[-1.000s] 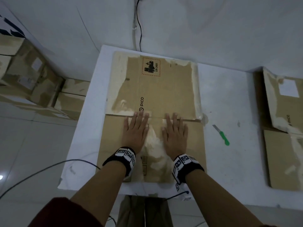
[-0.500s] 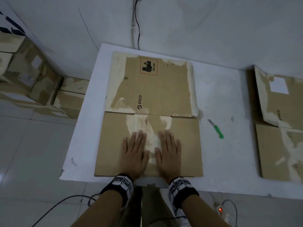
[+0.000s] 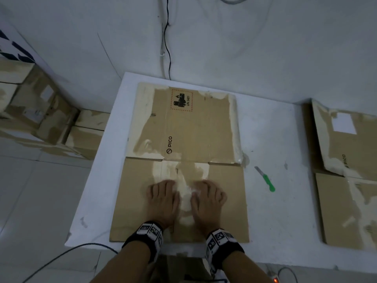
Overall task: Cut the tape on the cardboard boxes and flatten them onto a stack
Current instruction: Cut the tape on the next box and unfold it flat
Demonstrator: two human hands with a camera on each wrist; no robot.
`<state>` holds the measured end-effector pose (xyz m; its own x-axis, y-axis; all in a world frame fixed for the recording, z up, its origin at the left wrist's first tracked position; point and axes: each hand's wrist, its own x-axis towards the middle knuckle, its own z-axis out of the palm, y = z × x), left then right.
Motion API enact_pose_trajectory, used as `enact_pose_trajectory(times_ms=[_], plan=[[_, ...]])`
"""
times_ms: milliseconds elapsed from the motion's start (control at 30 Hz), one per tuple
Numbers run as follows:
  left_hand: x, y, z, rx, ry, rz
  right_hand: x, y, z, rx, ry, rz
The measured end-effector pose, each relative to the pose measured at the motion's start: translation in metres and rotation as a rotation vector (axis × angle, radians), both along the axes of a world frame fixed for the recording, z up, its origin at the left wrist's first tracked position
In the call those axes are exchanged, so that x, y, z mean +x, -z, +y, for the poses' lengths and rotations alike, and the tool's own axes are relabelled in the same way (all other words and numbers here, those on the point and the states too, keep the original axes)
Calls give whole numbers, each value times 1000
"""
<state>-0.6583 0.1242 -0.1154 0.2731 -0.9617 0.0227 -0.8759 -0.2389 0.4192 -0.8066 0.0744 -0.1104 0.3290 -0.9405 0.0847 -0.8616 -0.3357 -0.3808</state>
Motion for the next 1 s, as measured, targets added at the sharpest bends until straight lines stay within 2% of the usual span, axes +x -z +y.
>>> enact_pose_trajectory(times_ms=[167,367,600,700,833,1000], plan=[[25,-4,-81,-60,20,-11,23,3,-76,0,-6,77],[72,1,-180,112,79,3,59,11,-170,64,-14,119],[119,7,-276,85,85,-12,100,13,-272,54,-43,99],[130,12,-297,66,84,-15,113,14,-302,54,-36,121],[128,16,-297,56,76,-39,117,16,-302,63,-13,135],[131,9,-300,100,90,-18,109,9,-313,202,-92,130]])
